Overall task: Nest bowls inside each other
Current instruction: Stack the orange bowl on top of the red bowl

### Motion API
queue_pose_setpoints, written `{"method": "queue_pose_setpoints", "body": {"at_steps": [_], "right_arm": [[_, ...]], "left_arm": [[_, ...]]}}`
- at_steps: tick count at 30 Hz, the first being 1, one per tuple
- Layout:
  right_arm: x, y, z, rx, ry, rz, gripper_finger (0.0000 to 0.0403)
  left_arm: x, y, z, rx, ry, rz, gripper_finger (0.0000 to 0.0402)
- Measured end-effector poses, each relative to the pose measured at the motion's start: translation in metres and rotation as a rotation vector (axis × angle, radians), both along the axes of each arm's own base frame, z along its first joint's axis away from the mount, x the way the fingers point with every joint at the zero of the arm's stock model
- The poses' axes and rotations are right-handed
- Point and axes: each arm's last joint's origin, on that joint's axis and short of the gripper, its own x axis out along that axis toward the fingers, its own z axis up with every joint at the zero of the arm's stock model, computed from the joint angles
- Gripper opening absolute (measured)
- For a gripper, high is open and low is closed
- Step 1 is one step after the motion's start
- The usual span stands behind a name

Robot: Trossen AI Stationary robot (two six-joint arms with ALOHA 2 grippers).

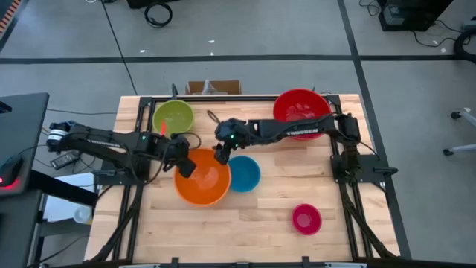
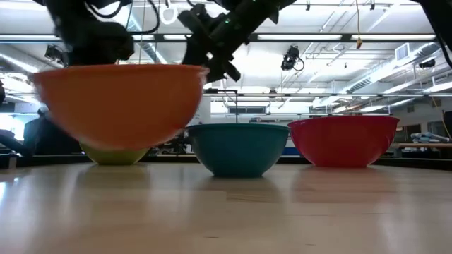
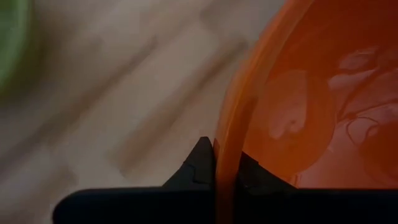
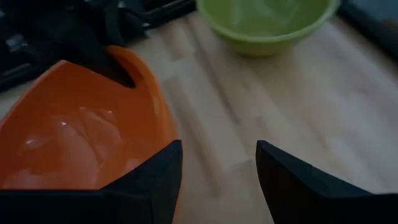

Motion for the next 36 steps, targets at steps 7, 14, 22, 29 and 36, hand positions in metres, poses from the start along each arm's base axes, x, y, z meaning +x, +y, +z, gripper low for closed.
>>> {"method": "queue_pose_setpoints", "body": {"at_steps": [7, 14, 22, 29, 36], "right_arm": [[-0.012, -0.021, 0.019, -0.008, -0.021, 0.020, 0.0208], [-0.026, -0.026, 0.050, -0.089, -0.095, 0.017, 0.0208], [-0.026, -0.036, 0.041, -0.144, -0.035, 0.056, 0.0208], [-0.033, -0.042, 0.035, -0.139, 0.064, 0.064, 0.0195], [-0.041, -0.053, 0.029, -0.133, 0.155, 0.040, 0.0049]], "left_arm": [[0.010, 0.024, 0.007, 0.074, -0.098, 0.011, 0.0009], [0.008, 0.038, 0.008, 0.094, -0.108, 0.100, 0.0008], [0.021, 0.048, 0.018, 0.196, -0.244, 0.047, 0.0008], [0.026, 0.051, 0.024, 0.268, -0.311, 0.053, 0.0008], [0.031, 0.051, 0.031, 0.264, -0.405, 0.067, 0.0033]]}}
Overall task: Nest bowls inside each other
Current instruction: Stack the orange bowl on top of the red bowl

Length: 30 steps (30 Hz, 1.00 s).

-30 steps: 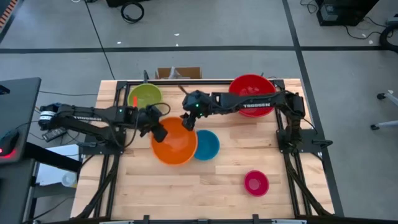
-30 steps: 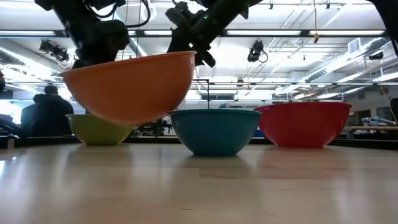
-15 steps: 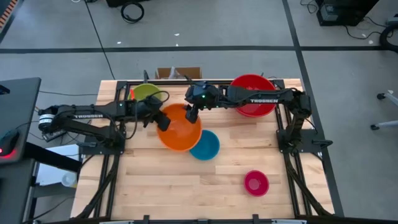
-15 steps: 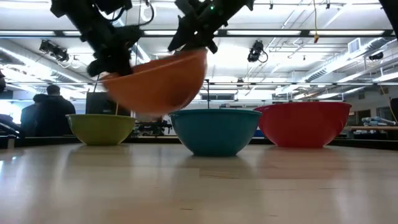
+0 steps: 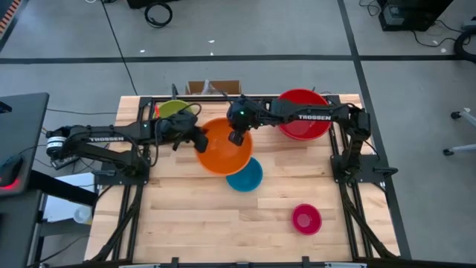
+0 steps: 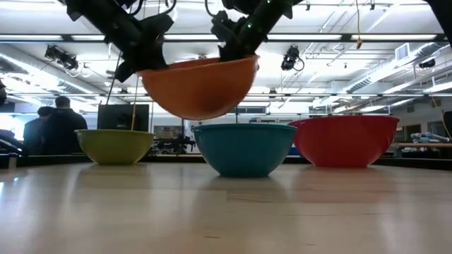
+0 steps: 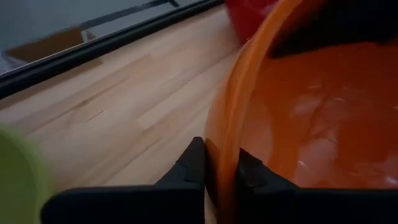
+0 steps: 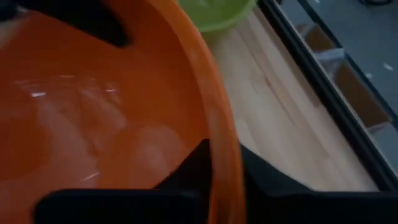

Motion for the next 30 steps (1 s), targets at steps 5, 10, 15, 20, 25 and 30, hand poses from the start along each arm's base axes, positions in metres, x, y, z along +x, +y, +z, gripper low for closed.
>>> {"method": "queue_pose_setpoints", "body": {"at_steps": [5, 10, 15, 20, 25, 30], "right_arm": [[-0.007, -0.011, -0.003, 0.044, 0.044, -0.029, 0.0048], [-0.033, -0.045, 0.003, 0.058, 0.102, -0.194, 0.0048], [-0.081, -0.092, 0.035, 0.060, 0.048, -0.367, 0.0048], [-0.149, -0.133, 0.064, 0.039, -0.041, -0.575, 0.0048], [-0.211, -0.139, 0.046, 0.117, -0.030, -0.748, 0.0048], [-0.240, -0.118, 0.003, 0.158, 0.005, -0.853, 0.0047]], "left_arm": [[0.002, 0.000, 0.006, 0.008, -0.057, -0.009, 0.0087], [-0.008, -0.002, 0.017, -0.005, -0.114, 0.008, 0.0146], [-0.023, -0.005, 0.030, -0.005, -0.186, 0.015, 0.0171], [-0.036, -0.008, 0.036, -0.038, -0.210, 0.034, 0.0173], [-0.039, -0.013, 0.031, -0.074, -0.174, 0.054, 0.0173], [-0.035, -0.017, 0.026, -0.051, -0.132, 0.090, 0.0173]]}}
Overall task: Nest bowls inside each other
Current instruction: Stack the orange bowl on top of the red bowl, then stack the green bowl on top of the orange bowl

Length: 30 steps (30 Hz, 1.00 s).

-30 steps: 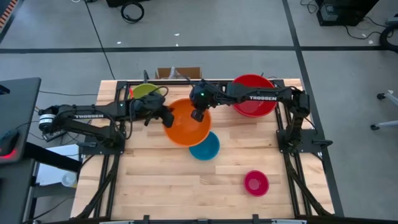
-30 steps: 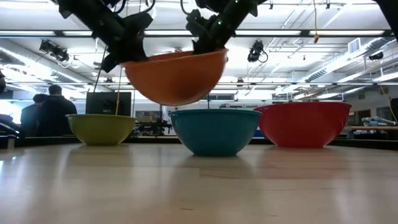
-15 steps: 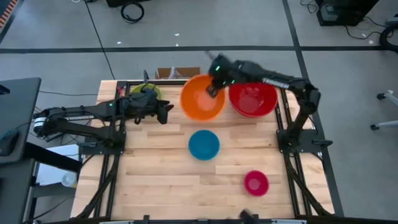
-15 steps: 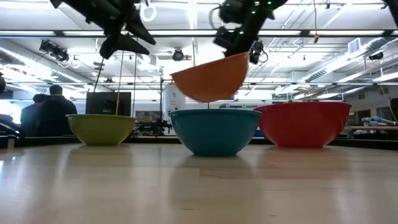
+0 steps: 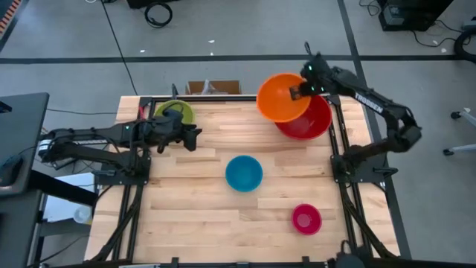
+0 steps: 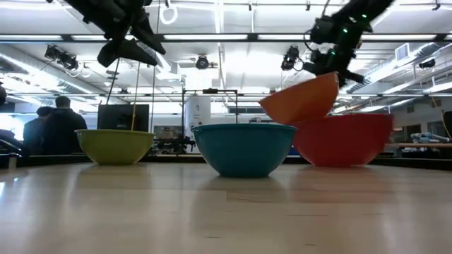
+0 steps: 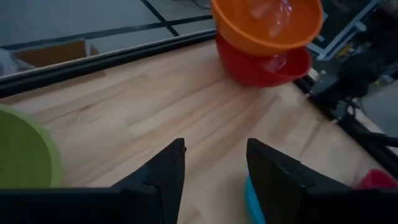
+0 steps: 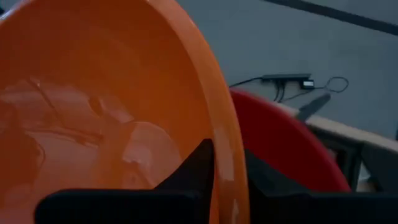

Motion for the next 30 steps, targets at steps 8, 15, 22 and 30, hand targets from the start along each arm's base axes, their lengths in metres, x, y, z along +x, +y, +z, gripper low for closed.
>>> {"method": "queue_pose_setpoints", "body": {"at_steps": [8, 15, 22, 30], "right_arm": [[-0.029, 0.027, -0.048, -0.015, -0.008, -0.188, 0.0047], [-0.036, 0.035, -0.072, 0.005, 0.005, -0.234, 0.0075], [-0.037, 0.037, -0.065, -0.017, -0.028, -0.263, 0.0190], [-0.035, 0.046, -0.016, -0.145, -0.209, -0.159, 0.0209]], "left_arm": [[0.001, 0.004, -0.002, 0.003, 0.015, 0.027, 0.0173], [0.001, 0.005, -0.003, 0.000, 0.025, 0.037, 0.0173], [-0.002, 0.004, -0.008, -0.052, 0.058, 0.042, 0.0173], [-0.017, 0.000, -0.026, -0.153, 0.277, 0.060, 0.0173]]}}
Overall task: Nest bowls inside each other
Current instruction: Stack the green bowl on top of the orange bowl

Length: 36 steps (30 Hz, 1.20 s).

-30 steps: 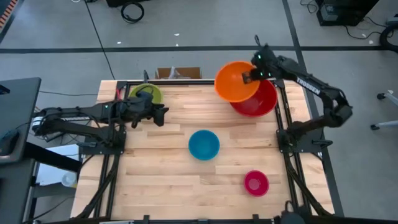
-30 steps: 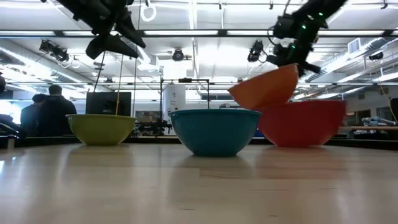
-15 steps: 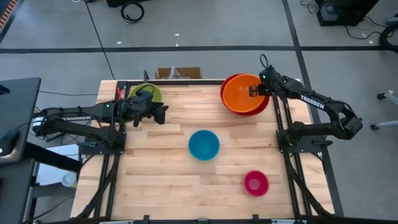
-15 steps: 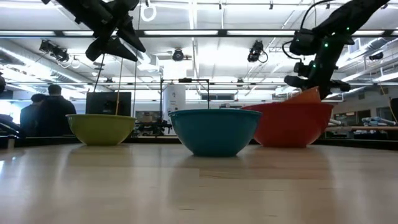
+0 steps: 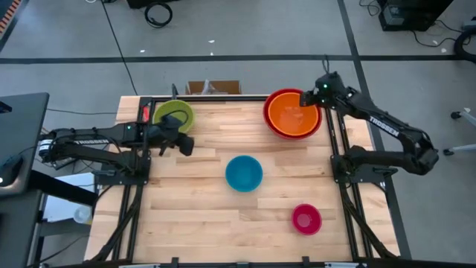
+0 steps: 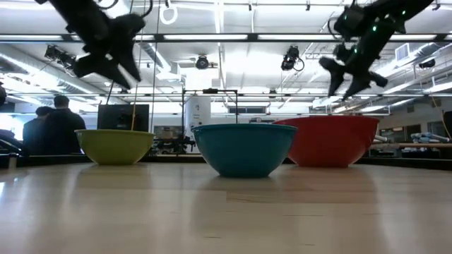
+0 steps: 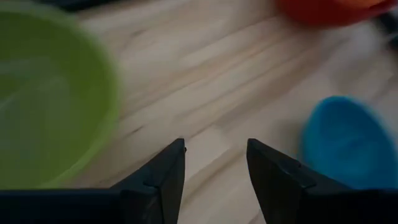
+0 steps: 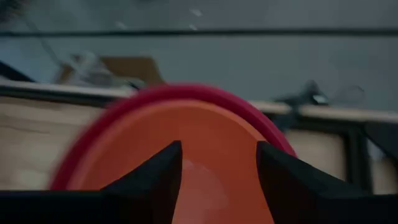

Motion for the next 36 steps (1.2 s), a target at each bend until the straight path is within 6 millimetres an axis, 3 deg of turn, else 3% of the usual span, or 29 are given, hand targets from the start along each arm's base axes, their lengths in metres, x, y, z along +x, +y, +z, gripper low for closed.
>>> {"method": "queue_pose_setpoints", "body": {"at_steps": [6, 16, 24, 30, 36], "right_arm": [[0.007, 0.007, 0.024, -0.081, -0.117, 0.080, 0.0207], [0.029, 0.019, 0.019, -0.028, -0.151, 0.193, 0.0207], [0.039, 0.028, 0.017, -0.019, -0.141, 0.251, 0.0207], [0.041, 0.031, 0.017, -0.019, -0.141, 0.267, 0.0207], [0.042, 0.032, 0.017, -0.016, -0.145, 0.271, 0.0204]], "left_arm": [[-0.009, 0.005, -0.019, 0.008, 0.179, 0.015, 0.0173], [-0.007, 0.014, -0.064, 0.041, 0.397, -0.016, 0.0173], [0.002, 0.021, -0.076, 0.217, 0.526, 0.015, 0.0172], [0.018, 0.024, -0.090, 0.234, 0.584, -0.120, 0.0146], [0.026, 0.035, -0.105, 0.184, 0.617, -0.113, 0.0111]]}}
